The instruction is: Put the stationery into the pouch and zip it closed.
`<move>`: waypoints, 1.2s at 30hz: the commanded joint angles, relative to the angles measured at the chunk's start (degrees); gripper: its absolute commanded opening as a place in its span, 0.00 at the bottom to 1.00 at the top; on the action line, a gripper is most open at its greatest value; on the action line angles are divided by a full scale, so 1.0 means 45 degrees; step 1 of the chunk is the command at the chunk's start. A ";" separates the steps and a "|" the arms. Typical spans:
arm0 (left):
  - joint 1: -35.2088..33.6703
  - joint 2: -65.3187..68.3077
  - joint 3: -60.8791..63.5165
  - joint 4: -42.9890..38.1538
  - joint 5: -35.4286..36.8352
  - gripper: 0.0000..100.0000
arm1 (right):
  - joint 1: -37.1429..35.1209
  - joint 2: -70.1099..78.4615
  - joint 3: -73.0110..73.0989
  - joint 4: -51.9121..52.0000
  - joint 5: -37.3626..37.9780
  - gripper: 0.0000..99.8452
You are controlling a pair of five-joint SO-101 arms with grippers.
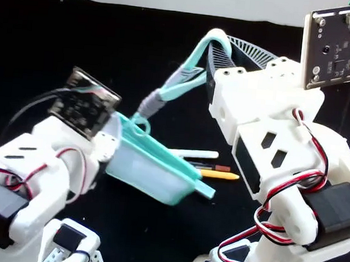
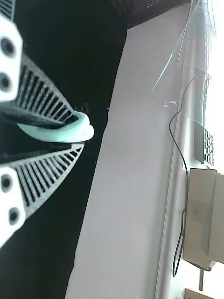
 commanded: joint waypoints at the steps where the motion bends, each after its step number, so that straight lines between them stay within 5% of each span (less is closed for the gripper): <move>1: -0.0342 -0.0088 -0.0420 -0.0313 -0.0098 0.01 | 0.0283 -0.0107 -0.0264 -0.0186 -0.0059 0.01; 8: -0.0459 -0.0068 -0.0420 -0.0332 -0.0059 0.01 | 0.1827 -0.0107 -0.0283 0.0147 -0.0078 0.01; 23: -0.3937 -0.0049 -0.0400 -0.0723 -0.0020 0.01 | 0.2921 -0.0107 -0.0264 0.2139 -0.0059 0.01; 36: -0.5363 -0.0049 -0.0400 -0.0684 0.0234 0.01 | 0.6085 -0.0068 -0.0147 0.2784 -0.0059 0.01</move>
